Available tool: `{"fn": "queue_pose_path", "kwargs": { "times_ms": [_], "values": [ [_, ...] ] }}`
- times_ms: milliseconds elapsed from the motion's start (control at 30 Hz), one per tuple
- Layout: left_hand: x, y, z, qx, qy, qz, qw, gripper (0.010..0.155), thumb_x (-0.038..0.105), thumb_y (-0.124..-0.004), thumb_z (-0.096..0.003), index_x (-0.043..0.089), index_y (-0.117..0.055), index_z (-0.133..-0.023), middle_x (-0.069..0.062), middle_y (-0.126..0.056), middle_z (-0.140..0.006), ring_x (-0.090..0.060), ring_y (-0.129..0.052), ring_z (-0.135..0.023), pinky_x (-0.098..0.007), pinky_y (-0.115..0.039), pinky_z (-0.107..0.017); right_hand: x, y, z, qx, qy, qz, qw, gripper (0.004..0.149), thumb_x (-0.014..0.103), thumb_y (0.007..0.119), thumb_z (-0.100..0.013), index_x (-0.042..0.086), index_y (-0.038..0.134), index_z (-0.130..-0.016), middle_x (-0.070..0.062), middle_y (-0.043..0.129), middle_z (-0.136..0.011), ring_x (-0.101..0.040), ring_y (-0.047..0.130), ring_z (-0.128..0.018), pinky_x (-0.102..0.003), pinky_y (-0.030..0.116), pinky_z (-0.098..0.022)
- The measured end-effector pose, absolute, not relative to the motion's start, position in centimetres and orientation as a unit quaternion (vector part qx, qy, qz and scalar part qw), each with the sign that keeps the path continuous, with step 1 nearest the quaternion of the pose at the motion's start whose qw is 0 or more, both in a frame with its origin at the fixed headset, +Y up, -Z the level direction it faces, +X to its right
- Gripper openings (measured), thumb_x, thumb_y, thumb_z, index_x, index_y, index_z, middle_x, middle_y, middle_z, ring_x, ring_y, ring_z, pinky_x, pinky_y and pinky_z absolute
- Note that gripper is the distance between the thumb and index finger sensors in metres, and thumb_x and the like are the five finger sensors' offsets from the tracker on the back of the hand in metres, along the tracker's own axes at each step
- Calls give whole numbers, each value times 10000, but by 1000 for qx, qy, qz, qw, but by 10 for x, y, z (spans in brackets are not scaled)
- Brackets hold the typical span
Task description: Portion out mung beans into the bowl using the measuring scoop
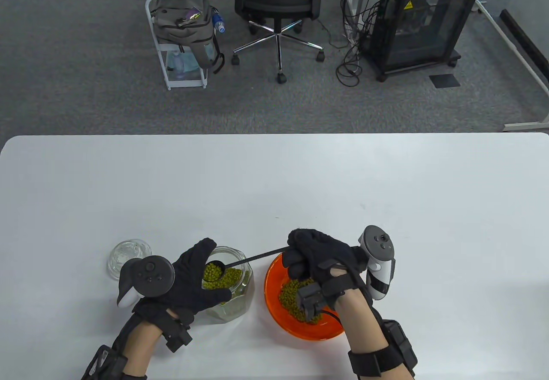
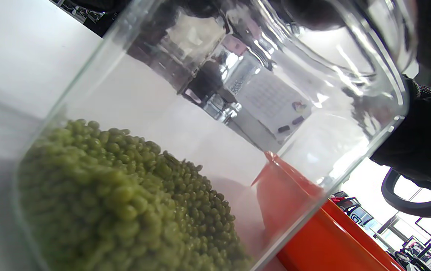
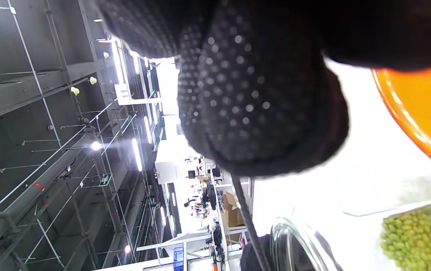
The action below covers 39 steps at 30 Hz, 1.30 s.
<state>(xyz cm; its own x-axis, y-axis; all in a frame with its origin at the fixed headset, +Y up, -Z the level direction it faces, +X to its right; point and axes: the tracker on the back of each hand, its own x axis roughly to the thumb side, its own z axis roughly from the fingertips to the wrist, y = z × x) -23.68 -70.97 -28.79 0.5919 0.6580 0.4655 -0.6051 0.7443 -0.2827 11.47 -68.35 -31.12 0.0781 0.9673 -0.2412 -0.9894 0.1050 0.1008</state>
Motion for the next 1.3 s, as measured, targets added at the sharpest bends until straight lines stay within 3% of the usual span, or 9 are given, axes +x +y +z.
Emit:
{"fn": "queue_pose_path", "kwargs": {
  "times_ms": [533, 1300],
  "values": [
    [-237, -710, -288, -47, -280, 355, 891, 1193, 845, -796, -424, 36, -246, -1107, -293, -382, -1163, -598, -547, -1040, -760, -491, -721, 154, -681, -305, -53, 112, 637, 761, 437, 354, 818, -478, 54, 894, -786, -95, 1121, -437, -188, 1126, -190, -339, 944, -194],
    [-237, -710, -288, -47, -279, 356, 890, 1193, 845, -796, -424, 38, -246, -1108, -292, -381, -1163, -598, -548, -1039, -759, -492, -721, 290, -699, -293, -103, 48, 634, 765, 436, 353, 820, -484, 50, 897, -789, -103, 1118, -428, -195, 1116, -184, -343, 935, -192]
  ]
}}
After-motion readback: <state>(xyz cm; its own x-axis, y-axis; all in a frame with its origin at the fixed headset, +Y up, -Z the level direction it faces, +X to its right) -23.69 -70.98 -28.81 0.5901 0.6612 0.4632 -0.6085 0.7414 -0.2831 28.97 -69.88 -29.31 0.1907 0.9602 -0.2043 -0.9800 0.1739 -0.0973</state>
